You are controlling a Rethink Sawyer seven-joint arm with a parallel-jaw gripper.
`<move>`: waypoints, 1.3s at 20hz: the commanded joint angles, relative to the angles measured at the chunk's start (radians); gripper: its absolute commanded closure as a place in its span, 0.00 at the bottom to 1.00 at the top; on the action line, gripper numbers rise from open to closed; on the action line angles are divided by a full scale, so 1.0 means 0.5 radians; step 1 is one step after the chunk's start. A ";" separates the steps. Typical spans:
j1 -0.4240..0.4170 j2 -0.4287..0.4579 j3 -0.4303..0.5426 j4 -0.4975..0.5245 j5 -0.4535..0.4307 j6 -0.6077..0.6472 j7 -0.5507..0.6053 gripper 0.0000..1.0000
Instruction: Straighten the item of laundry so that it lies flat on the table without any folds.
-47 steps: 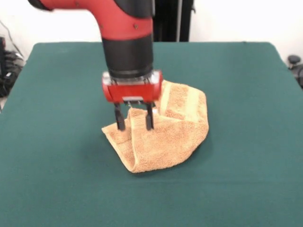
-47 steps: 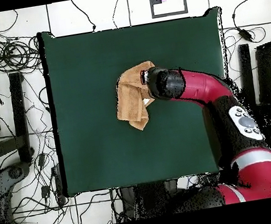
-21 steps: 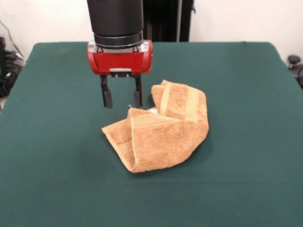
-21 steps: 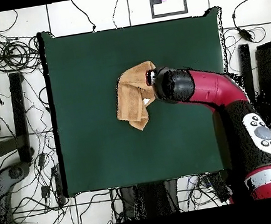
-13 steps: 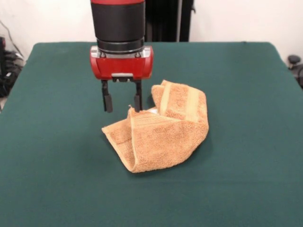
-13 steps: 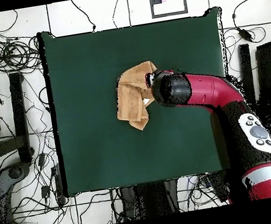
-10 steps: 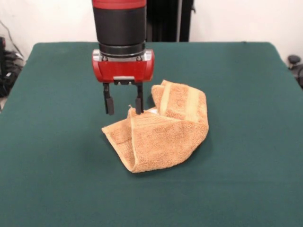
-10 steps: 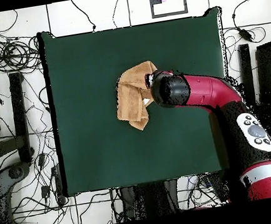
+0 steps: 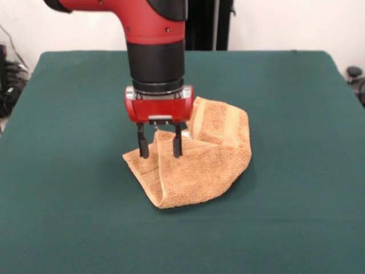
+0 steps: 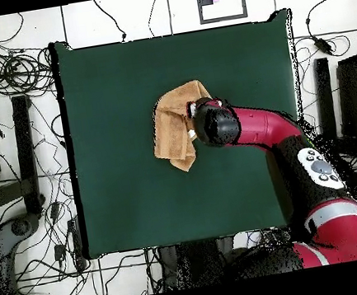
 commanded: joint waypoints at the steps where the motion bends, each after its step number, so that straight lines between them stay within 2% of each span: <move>1: 0.120 0.197 0.098 0.203 -0.043 -0.181 0.315 0.00; 14: 0.230 -0.002 0.013 0.223 0.010 0.076 0.248 0.00; 26: 0.298 -0.154 -0.070 0.224 0.009 0.141 0.229 0.00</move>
